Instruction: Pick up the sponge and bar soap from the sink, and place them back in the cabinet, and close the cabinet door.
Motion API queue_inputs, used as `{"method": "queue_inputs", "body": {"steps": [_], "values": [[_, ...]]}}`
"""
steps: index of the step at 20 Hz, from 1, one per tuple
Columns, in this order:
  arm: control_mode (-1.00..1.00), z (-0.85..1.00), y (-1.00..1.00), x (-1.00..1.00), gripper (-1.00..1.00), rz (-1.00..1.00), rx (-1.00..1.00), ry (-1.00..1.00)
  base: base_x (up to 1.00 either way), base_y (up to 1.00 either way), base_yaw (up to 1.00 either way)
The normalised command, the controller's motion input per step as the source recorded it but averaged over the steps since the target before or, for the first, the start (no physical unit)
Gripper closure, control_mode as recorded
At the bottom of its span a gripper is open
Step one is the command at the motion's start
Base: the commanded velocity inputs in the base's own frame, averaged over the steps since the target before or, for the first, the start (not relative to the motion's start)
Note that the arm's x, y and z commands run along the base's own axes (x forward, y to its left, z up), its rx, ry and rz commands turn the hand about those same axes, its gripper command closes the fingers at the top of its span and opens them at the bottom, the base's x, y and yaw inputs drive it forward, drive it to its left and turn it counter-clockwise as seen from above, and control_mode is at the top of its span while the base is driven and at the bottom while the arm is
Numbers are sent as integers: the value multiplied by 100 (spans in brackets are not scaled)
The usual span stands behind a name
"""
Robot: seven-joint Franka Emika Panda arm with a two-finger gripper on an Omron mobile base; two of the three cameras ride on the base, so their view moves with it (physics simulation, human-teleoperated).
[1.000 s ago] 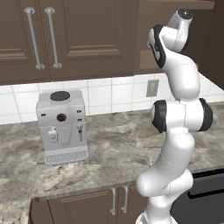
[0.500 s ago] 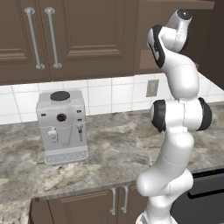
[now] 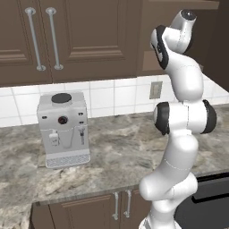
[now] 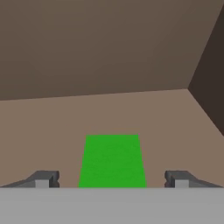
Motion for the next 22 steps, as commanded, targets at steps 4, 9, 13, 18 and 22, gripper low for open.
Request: {"method": "queue_inputs", "body": {"steps": [4, 9, 13, 18, 22], "values": [[-100, -5, 0, 0, -100, 0, 0, -6, 0, 0, 0], [-100, -5, 0, 0, -100, 0, 0, -11, 0, 0, 0], [-100, -15, 0, -8, -100, 0, 0, -8, 0, 0, 0], [-100, -22, 0, -17, -100, 0, 0, -6, 0, 0, 0], [-100, -4, 0, -36, -100, 0, 0, -3, 0, 0, 0]]}}
